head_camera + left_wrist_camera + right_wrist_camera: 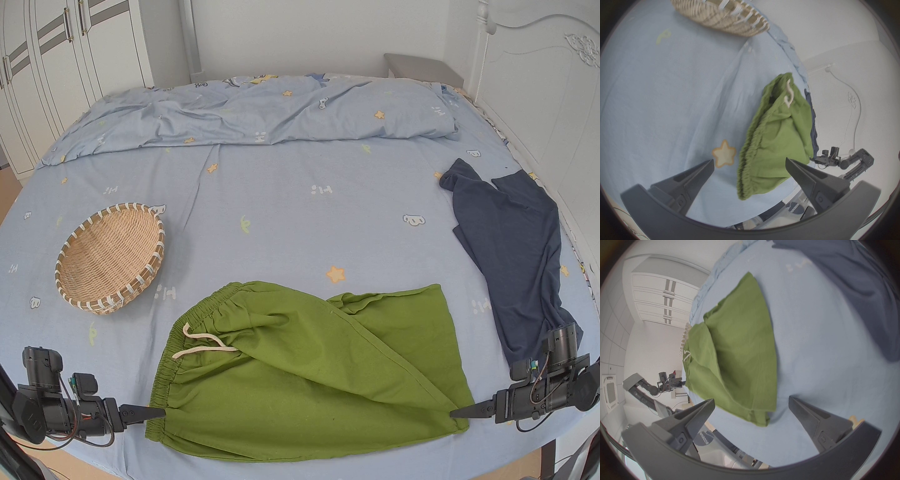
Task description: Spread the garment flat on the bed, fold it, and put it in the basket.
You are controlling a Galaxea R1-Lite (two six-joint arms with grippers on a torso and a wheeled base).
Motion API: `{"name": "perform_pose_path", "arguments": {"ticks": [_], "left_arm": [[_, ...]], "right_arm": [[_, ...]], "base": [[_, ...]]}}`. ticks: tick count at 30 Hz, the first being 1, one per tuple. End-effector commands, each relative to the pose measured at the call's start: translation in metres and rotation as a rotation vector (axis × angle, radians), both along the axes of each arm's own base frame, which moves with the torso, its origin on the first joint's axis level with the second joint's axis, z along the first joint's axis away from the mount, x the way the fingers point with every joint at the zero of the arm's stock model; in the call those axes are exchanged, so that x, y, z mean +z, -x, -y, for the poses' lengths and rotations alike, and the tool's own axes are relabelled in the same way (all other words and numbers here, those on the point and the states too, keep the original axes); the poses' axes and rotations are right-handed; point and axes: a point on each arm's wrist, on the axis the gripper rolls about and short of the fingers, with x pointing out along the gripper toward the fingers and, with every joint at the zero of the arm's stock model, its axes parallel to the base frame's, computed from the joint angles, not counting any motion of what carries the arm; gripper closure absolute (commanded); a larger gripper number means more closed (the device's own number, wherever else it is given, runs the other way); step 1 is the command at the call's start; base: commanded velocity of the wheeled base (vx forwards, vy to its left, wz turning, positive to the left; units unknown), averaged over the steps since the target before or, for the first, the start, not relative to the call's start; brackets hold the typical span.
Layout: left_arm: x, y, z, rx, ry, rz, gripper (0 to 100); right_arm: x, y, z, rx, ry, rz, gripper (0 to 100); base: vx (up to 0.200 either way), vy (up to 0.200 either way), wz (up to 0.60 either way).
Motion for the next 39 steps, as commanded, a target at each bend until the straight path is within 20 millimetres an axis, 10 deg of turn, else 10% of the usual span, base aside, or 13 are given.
{"name": "perform_pose_path", "arguments": {"ticks": [1,9,12,16,25,39], "left_arm": [[0.049,0.005,0.003,0.055,0.017,0.209,0],[0.090,-0.025,0.005,0.037,0.017,0.202,0],[0.136,-0.059,0.014,-0.009,-0.014,0.266,0],[0.151,-0.090,0.030,-0.075,-0.014,0.279,0],[0.148,-0.175,0.073,-0.077,-0.118,0.276,0],[0.105,-0.245,0.102,-0.137,-0.153,0.056,0]], "right_arm": [[0.030,0.010,0.013,-0.077,-0.001,0.220,0],[0.045,0.008,0.023,-0.143,0.011,0.308,0],[0.071,-0.021,0.032,-0.168,0.023,0.433,0],[0.102,-0.046,0.032,-0.156,0.020,0.506,0],[0.156,-0.058,0.009,-0.051,-0.005,0.579,0],[0.161,-0.047,0.001,-0.016,-0.013,0.574,0]], "base": [[0.000,0.000,0.00],[0.000,0.000,0.00],[0.000,0.000,0.00],[0.000,0.000,0.00],[0.000,0.000,0.00],[0.000,0.000,0.00]]}}
